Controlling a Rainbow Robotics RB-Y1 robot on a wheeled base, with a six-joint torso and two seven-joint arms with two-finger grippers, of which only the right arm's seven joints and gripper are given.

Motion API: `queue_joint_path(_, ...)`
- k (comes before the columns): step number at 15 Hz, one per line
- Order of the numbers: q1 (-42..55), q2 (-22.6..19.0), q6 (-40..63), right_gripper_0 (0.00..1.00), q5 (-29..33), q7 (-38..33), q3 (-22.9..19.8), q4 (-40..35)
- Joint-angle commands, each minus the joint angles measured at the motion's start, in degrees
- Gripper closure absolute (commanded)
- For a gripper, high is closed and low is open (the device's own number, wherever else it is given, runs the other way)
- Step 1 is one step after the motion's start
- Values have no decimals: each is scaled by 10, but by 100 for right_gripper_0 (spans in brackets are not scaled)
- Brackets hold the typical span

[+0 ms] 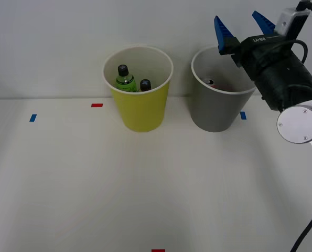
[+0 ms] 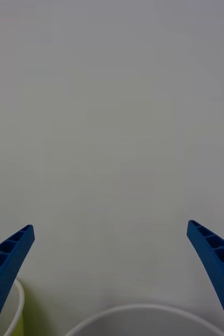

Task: Put cans in the gray bin, plastic bottles in the light green bin

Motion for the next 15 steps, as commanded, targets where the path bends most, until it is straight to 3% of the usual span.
queue_joint_path(1, 68, -26, -18, 0, -8, -7, 0, -64)
queue_joint_path(9, 297, -68, -169, 0, -6, -7, 0, -200)
queue_joint_path(15, 474, -22, -245, 0, 103, 1, 0, -259)
